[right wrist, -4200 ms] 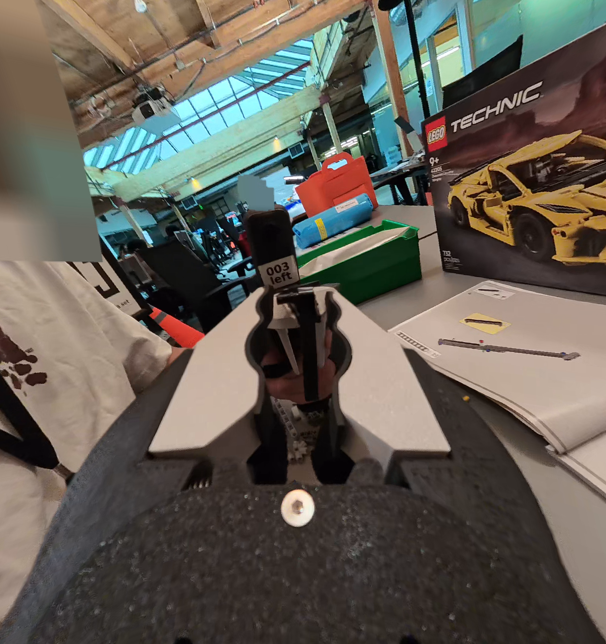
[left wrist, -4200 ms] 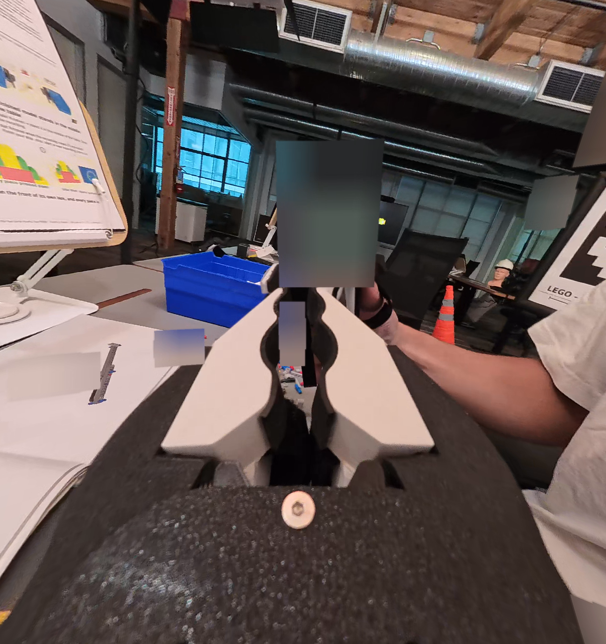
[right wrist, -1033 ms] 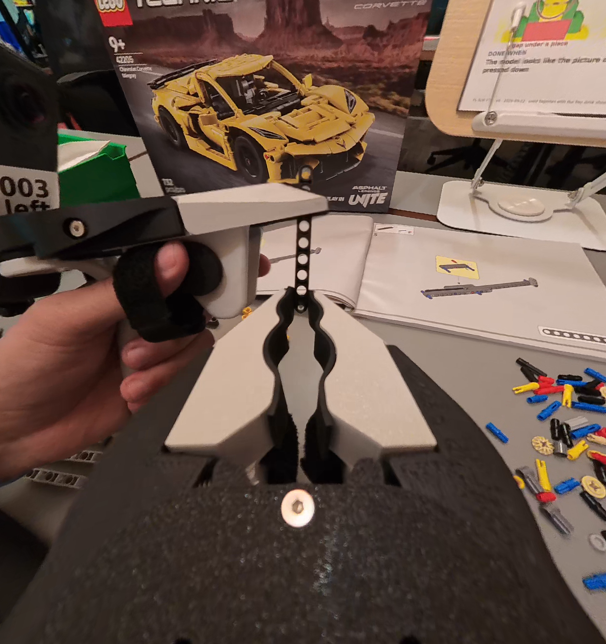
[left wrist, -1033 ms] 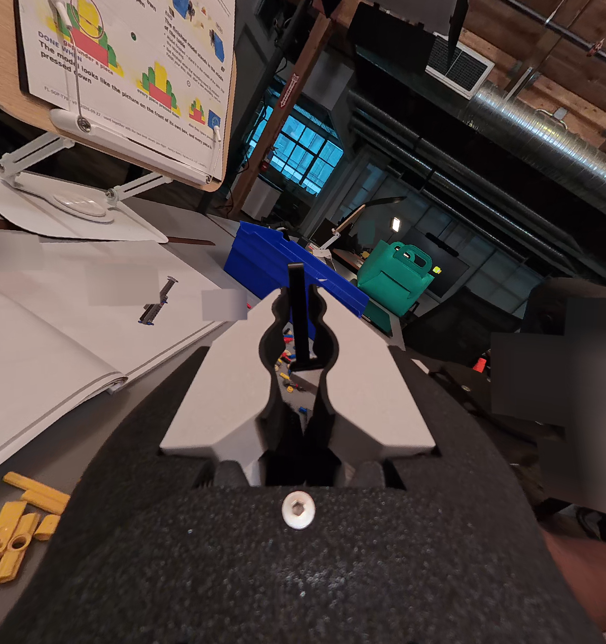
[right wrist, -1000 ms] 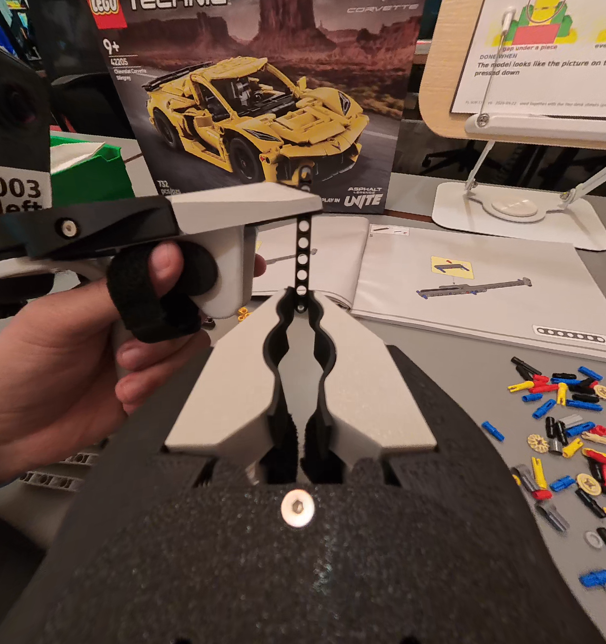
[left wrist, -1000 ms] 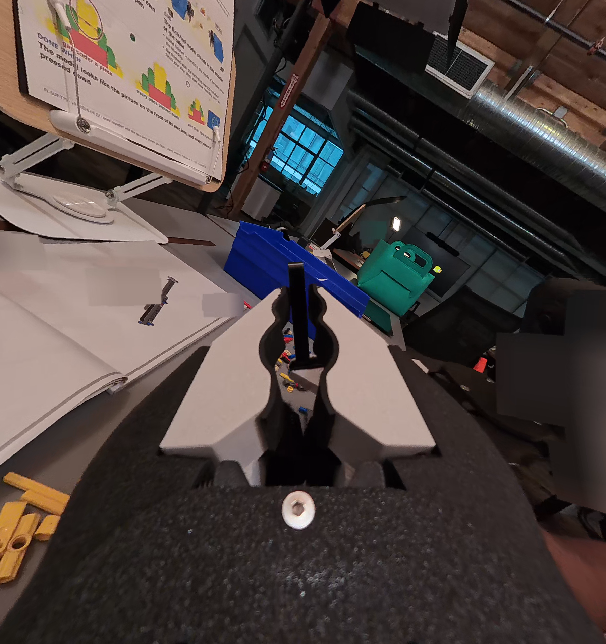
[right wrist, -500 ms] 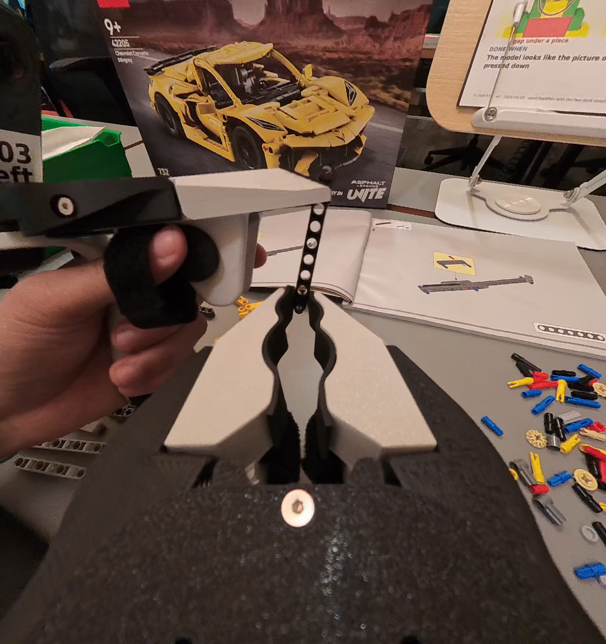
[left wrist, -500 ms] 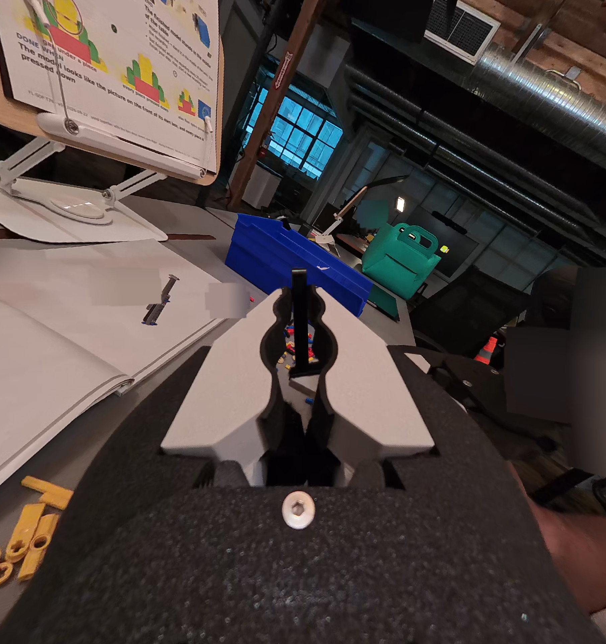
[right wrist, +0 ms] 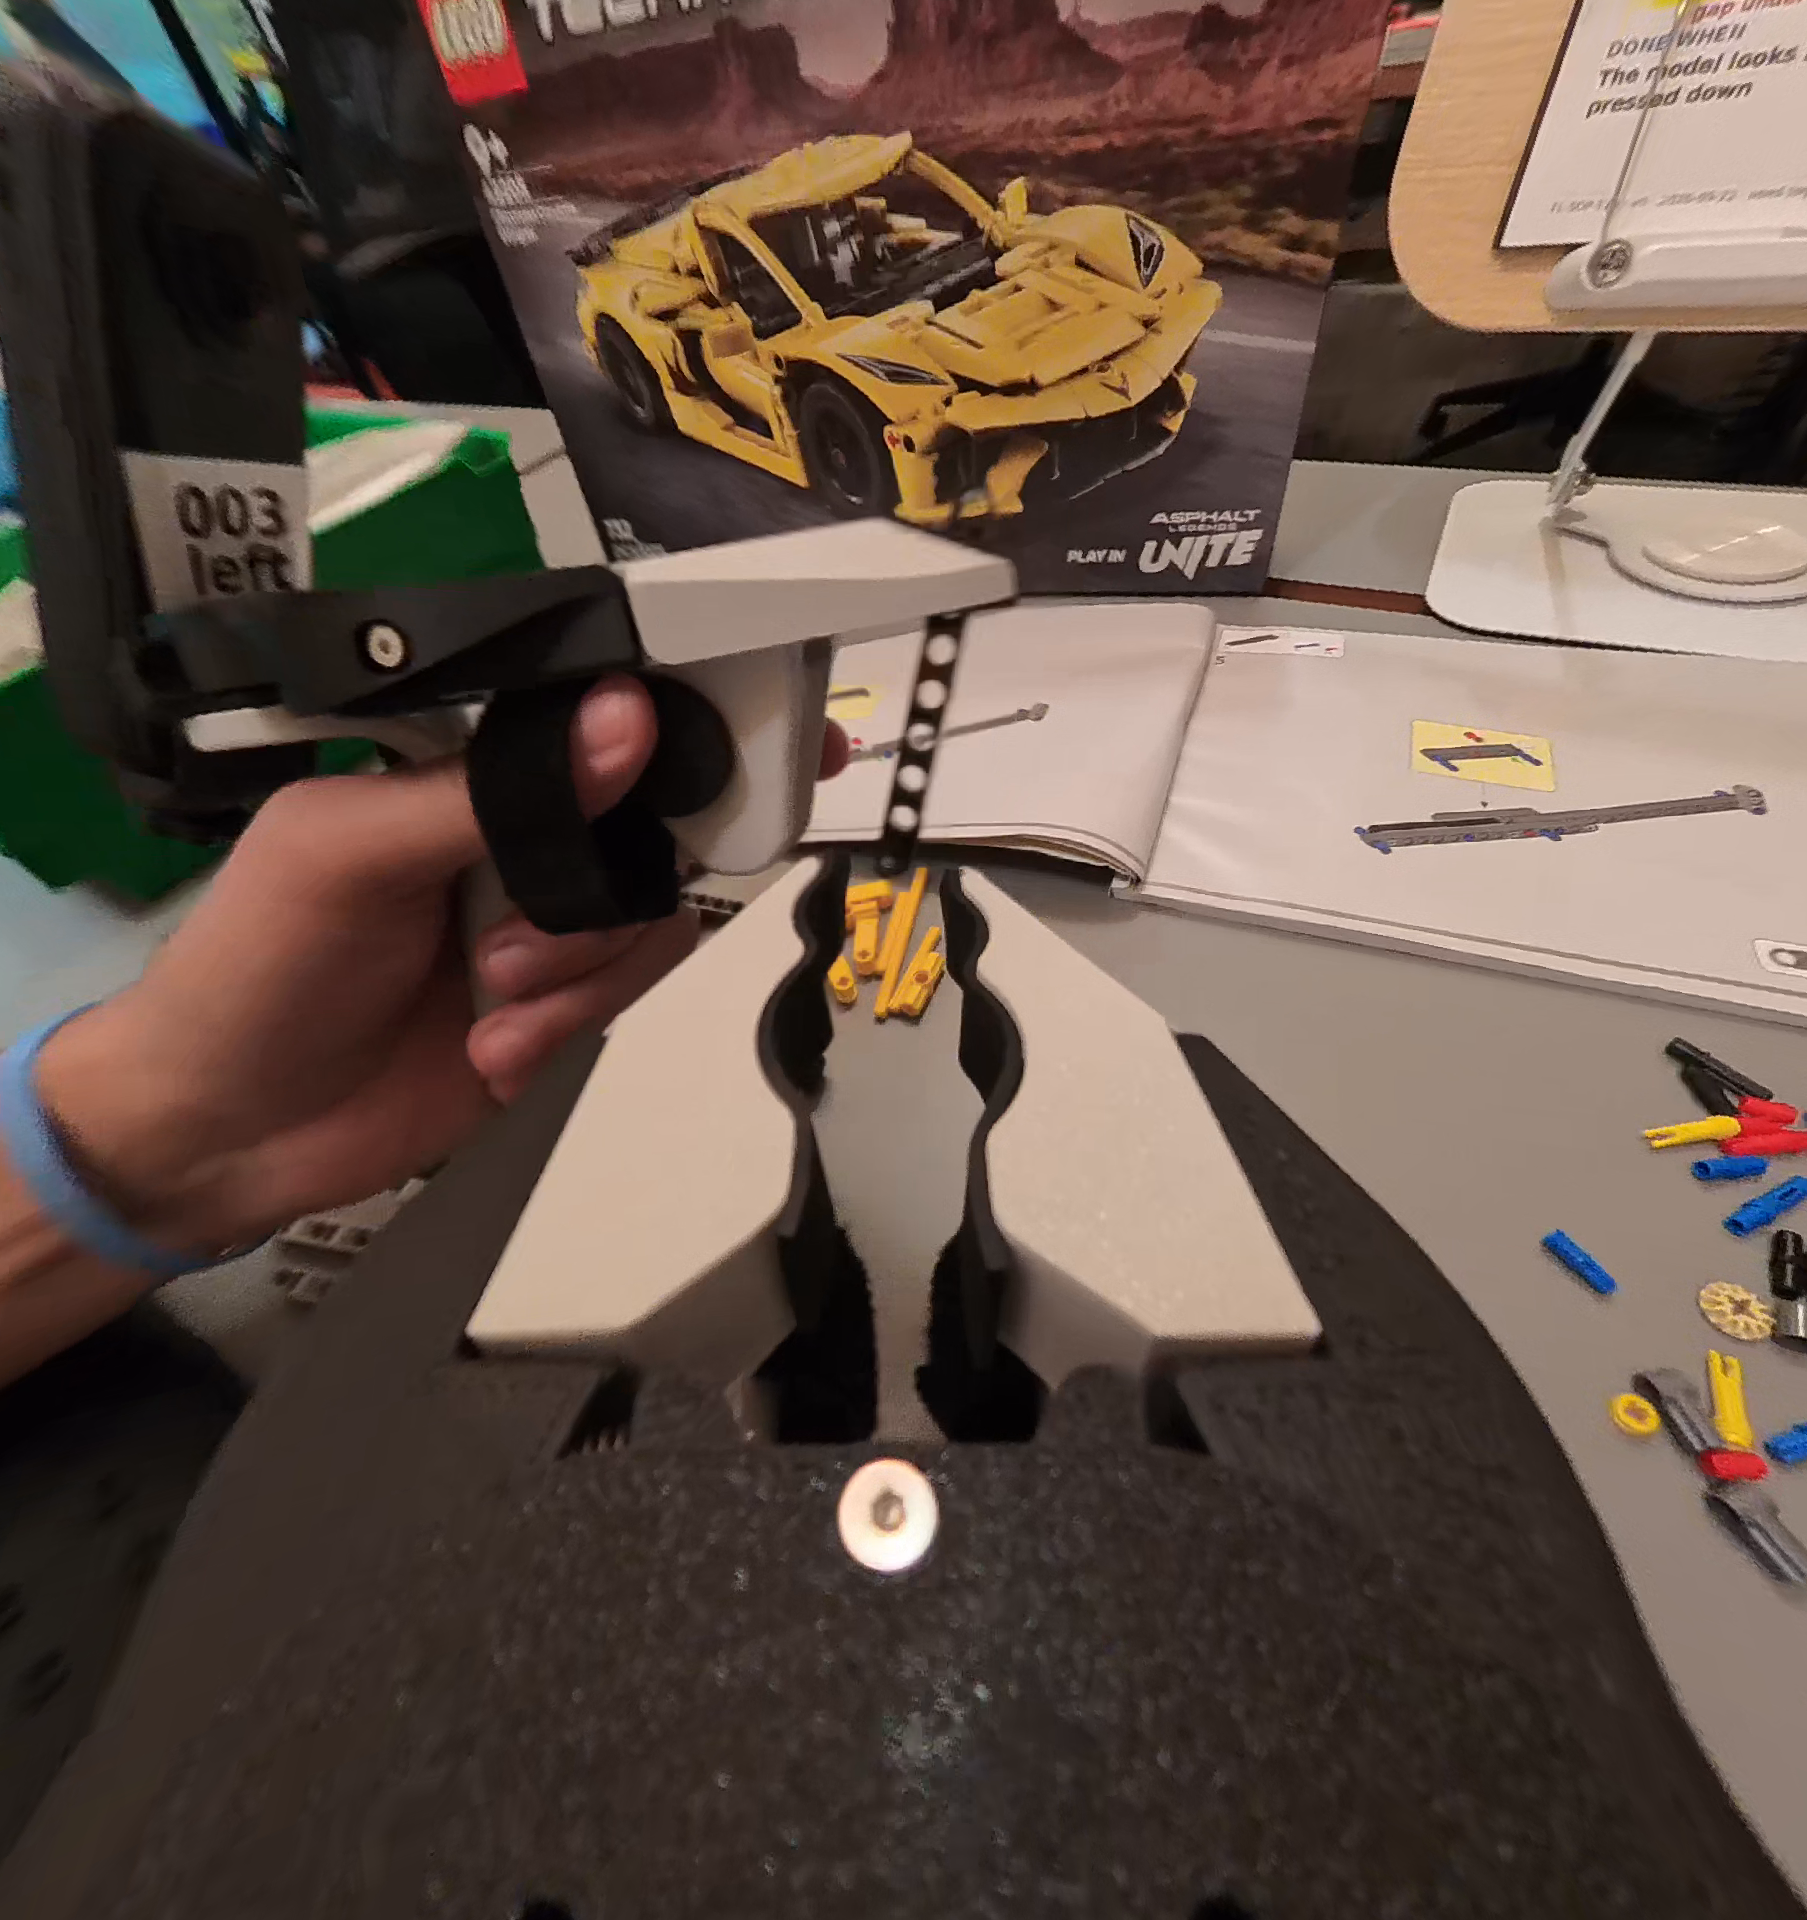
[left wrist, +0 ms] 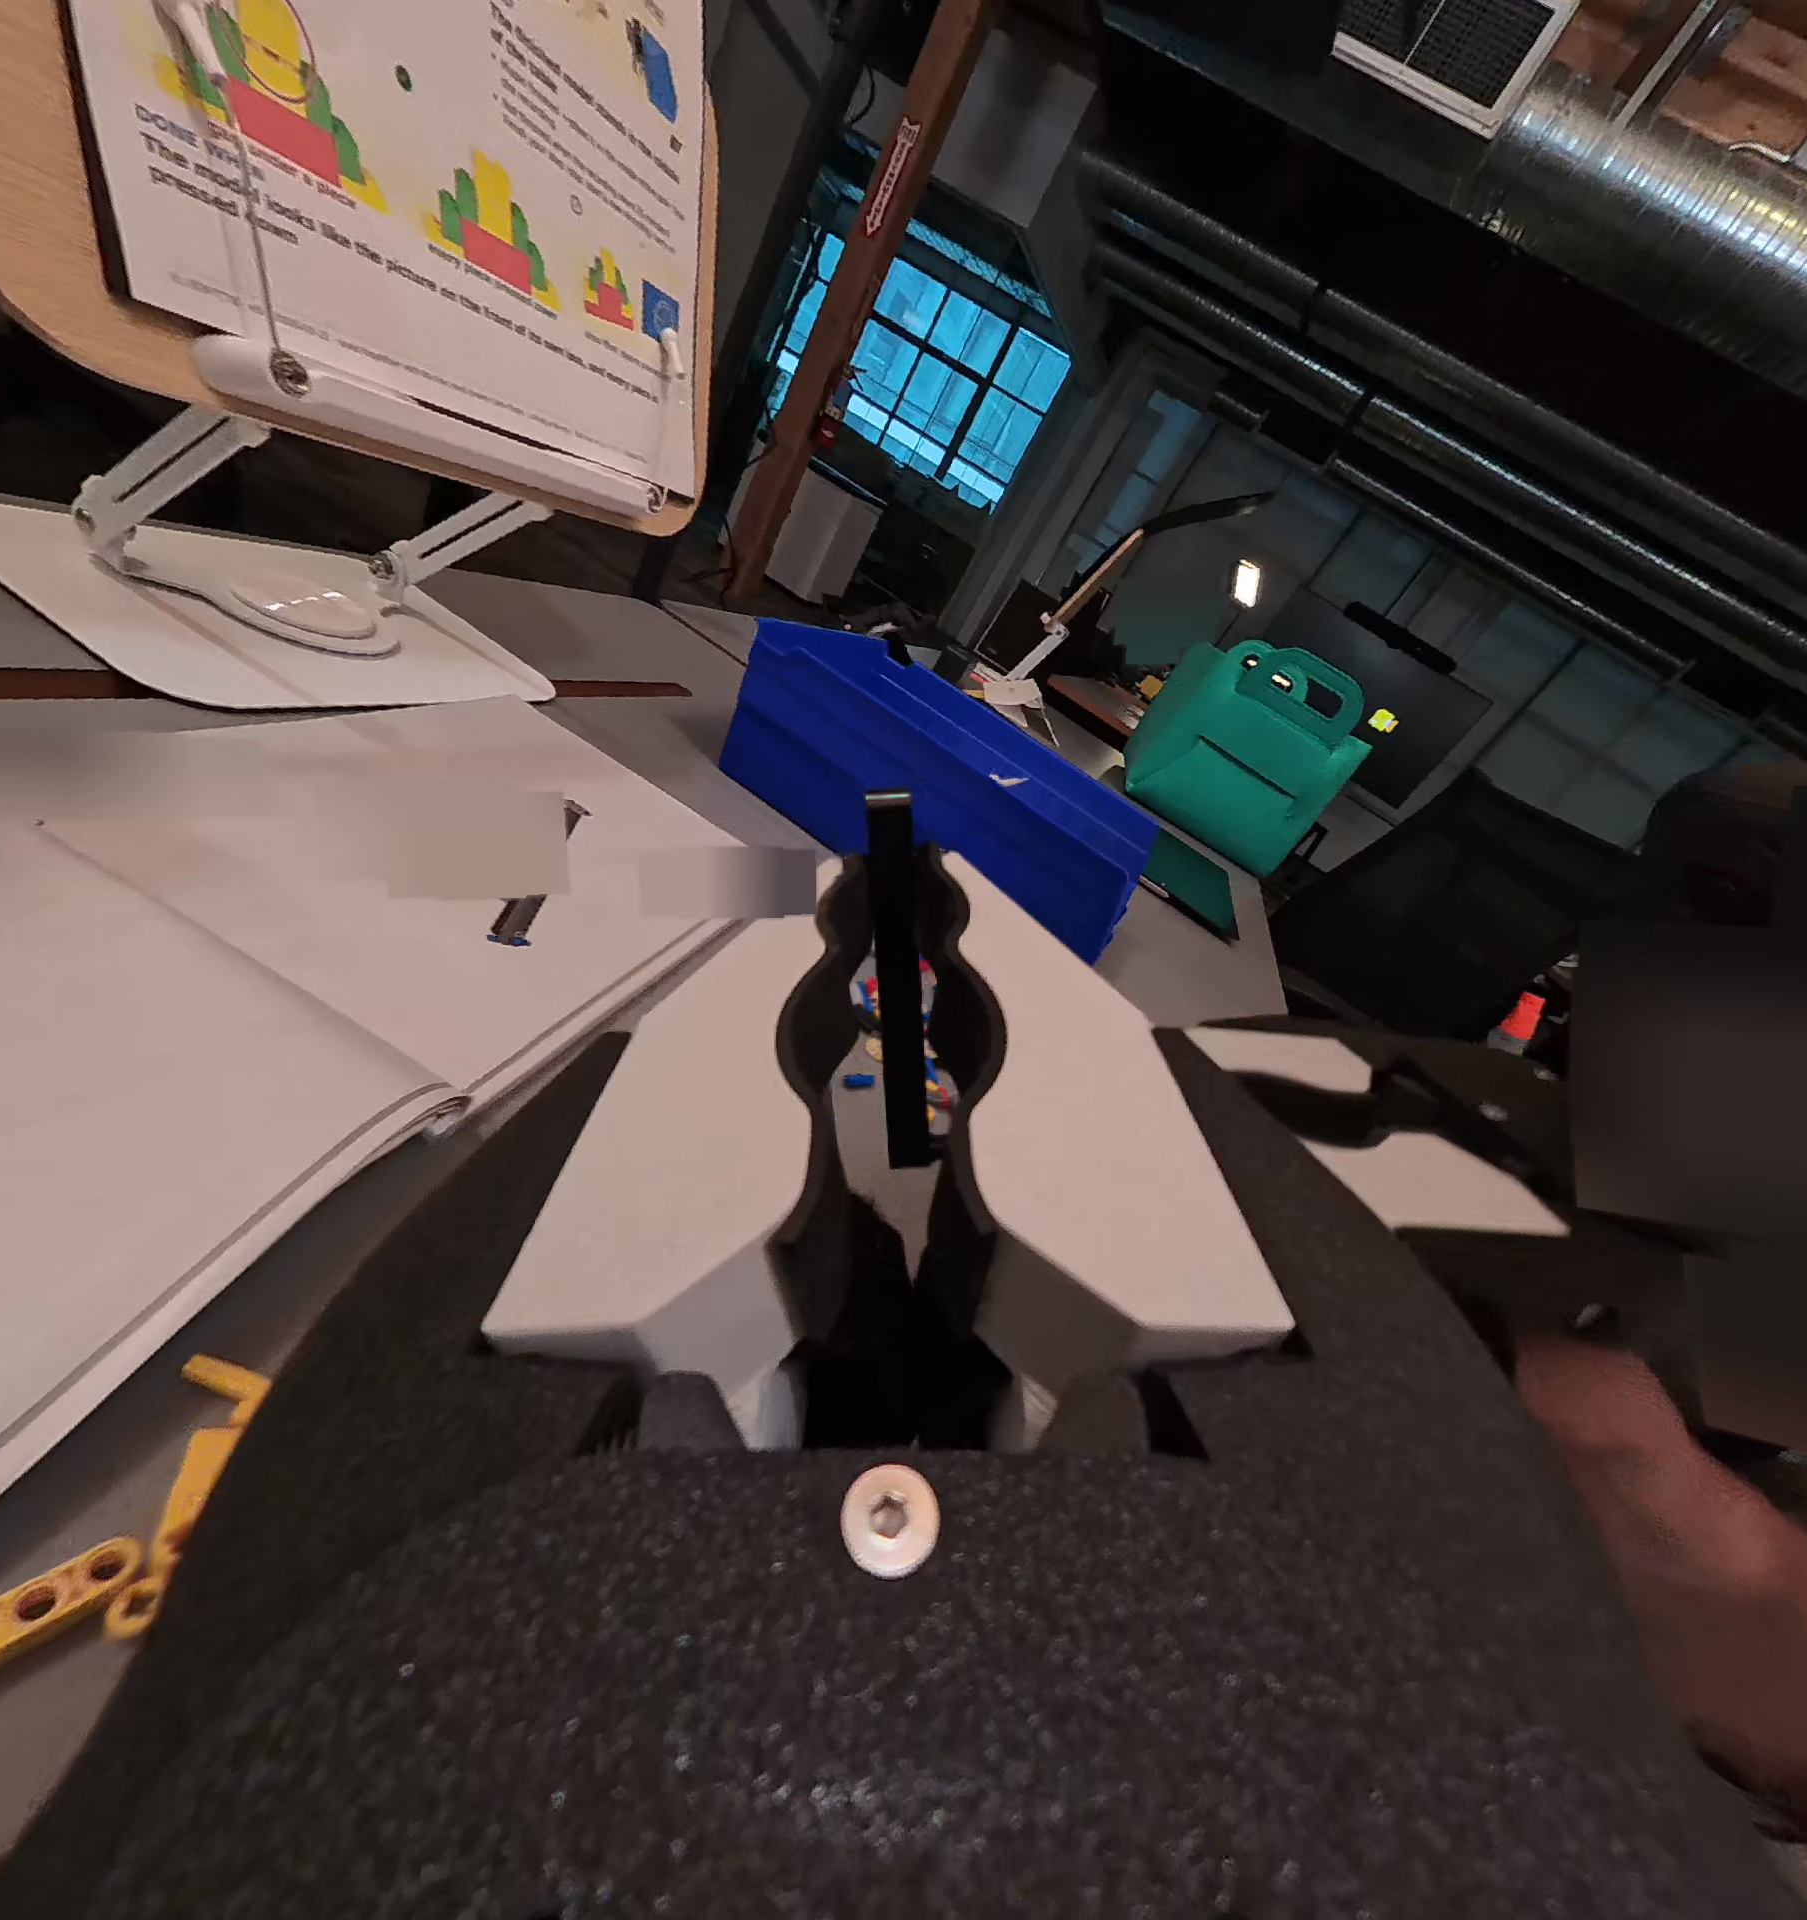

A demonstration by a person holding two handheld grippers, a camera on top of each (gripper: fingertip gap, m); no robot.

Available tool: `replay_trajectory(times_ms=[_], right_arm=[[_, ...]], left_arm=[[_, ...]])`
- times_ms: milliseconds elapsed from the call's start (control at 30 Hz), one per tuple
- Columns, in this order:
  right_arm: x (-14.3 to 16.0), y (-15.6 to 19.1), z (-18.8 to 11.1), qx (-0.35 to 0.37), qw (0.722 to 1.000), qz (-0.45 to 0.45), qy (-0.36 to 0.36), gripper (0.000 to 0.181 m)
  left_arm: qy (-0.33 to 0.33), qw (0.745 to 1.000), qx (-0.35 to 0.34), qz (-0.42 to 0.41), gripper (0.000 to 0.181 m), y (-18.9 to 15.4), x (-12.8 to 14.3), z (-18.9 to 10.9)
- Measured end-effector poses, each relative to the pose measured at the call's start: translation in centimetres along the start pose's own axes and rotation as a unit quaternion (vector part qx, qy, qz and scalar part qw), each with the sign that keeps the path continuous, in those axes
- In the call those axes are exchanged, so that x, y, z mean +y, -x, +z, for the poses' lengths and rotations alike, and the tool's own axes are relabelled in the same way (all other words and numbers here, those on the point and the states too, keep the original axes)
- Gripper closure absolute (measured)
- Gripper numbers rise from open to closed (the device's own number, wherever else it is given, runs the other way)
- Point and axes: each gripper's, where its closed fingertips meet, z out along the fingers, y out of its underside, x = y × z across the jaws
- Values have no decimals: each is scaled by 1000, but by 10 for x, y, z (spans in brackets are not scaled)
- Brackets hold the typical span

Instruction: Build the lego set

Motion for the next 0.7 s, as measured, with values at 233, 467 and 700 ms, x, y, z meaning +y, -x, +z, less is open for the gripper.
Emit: replay_trajectory(times_ms=[233, 467, 700], right_arm=[[41, -93, -42, -56, 985, -46, 158, 155], [108, -67, -36, -119, 952, -120, 255, 159], [120, -66, -26, -105, 949, -132, 268, 165]], left_arm=[[0, 999, -33, 4, 175, 19, -9, -12], [13, 999, -33, 1, 175, 23, -2, -9], [13, 999, -33, -4, 175, 26, -2, -9]])
